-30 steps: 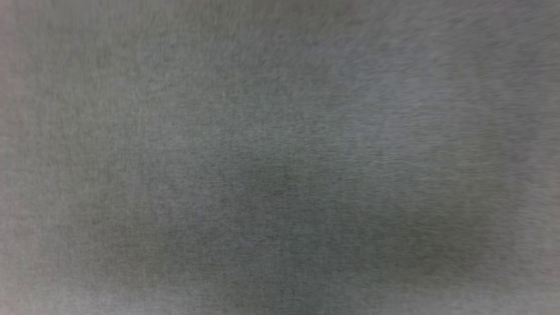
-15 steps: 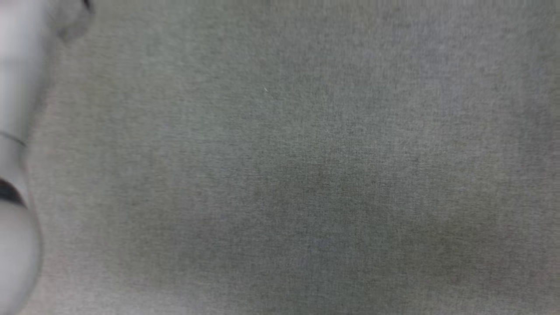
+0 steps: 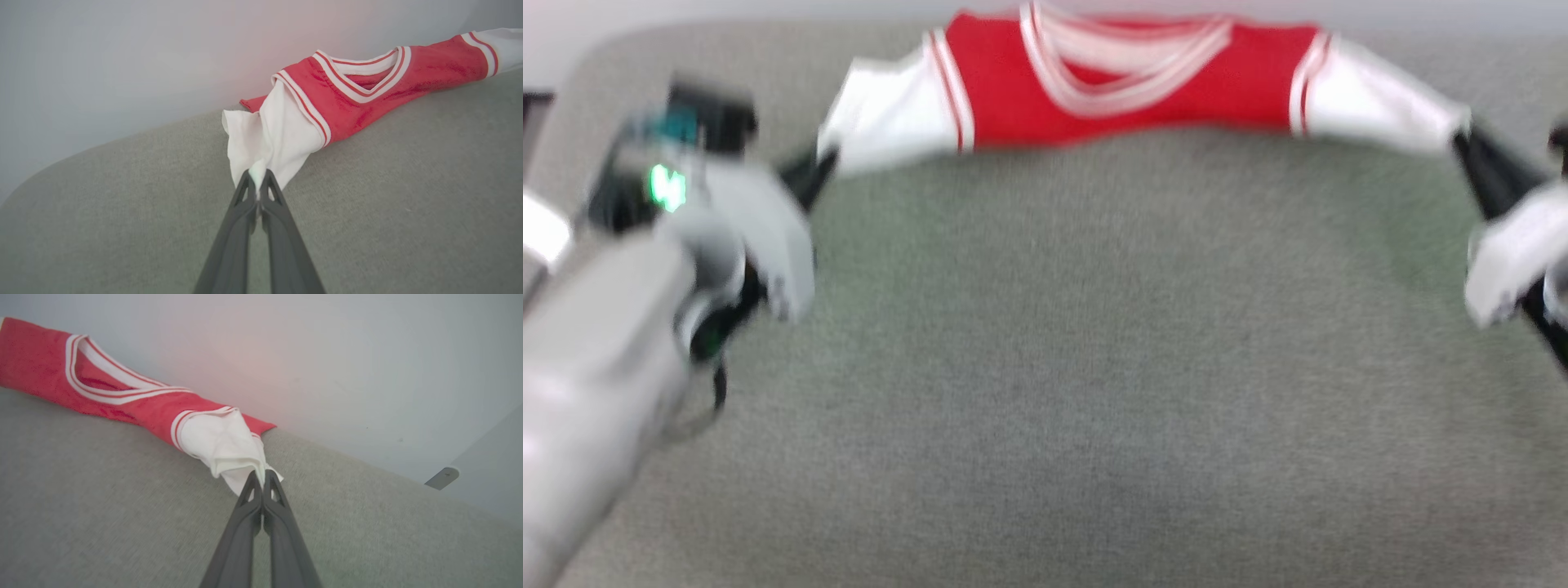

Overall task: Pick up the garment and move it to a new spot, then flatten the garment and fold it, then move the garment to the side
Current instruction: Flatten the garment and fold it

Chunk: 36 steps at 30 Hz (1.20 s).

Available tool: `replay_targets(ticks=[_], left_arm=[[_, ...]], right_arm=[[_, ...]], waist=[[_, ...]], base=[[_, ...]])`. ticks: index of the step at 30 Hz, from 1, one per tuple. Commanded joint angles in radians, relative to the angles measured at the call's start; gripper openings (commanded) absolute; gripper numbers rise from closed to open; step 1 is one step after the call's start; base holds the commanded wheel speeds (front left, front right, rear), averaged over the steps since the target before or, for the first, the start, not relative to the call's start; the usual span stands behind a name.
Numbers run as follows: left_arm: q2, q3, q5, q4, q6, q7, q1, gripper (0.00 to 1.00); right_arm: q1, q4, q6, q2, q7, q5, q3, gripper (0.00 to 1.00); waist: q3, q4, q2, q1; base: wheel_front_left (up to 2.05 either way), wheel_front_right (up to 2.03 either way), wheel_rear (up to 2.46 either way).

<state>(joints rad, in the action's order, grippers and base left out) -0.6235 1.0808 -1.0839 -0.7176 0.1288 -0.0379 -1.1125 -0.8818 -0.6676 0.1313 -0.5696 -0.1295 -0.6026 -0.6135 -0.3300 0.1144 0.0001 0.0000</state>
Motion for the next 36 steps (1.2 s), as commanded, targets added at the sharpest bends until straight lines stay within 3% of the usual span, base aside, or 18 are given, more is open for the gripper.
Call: replay_targets(ticks=[1, 7, 8, 13, 18, 26, 36], left_arm=[[-0.031, 0.008, -0.014, 0.032, -0.013, 0.005, 0.066, 0.0], [-0.167, 0.032, -0.095, 0.248, -0.106, 0.016, 0.341, 0.0], [-0.167, 0.032, -0.095, 0.248, -0.106, 0.016, 0.341, 0.0], [-0.286, 0.055, -0.167, 0.447, -0.219, 0.009, 0.55, 0.0], [-0.365, 0.076, -0.213, 0.596, -0.325, -0.014, 0.697, 0.0], [-0.399, 0.085, -0.256, 0.683, -0.409, -0.05, 0.803, 0.0], [-0.361, 0.077, -0.255, 0.686, -0.419, -0.07, 0.793, 0.0]], right_arm=[[0.072, 0.04, -0.001, -0.024, 0.02, -0.03, -0.02, 0.0], [0.332, 0.224, -0.001, -0.153, 0.069, -0.112, -0.074, 0.0], [0.332, 0.224, -0.001, -0.153, 0.069, -0.112, -0.074, 0.0], [0.512, 0.336, -0.001, -0.226, 0.107, -0.146, -0.091, 0.0], [0.65, 0.403, -0.001, -0.284, 0.143, -0.174, -0.061, 0.0], [0.809, 0.444, -0.001, -0.286, 0.18, -0.216, 0.003, 0.0], [0.852, 0.428, -0.001, -0.24, 0.26, -0.222, 0.039, 0.0]], waist=[[0.141, -0.033, -0.0001, 0.0], [0.222, -0.055, -0.0001, 0.0], [0.222, -0.055, -0.0001, 0.0], [0.252, -0.069, -0.0001, 0.0], [0.257, -0.068, -0.0001, 0.0], [0.253, -0.054, -0.0001, 0.0], [0.233, -0.042, -0.0001, 0.0]], base=[[0.0, 0.0, 0.0], [0.0, 0.0, 0.0], [0.0, 0.0, 0.0], [0.0, 0.0, 0.0], [0.0, 0.0, 0.0], [0.0, 0.0, 0.0], [0.0, 0.0, 0.0]])
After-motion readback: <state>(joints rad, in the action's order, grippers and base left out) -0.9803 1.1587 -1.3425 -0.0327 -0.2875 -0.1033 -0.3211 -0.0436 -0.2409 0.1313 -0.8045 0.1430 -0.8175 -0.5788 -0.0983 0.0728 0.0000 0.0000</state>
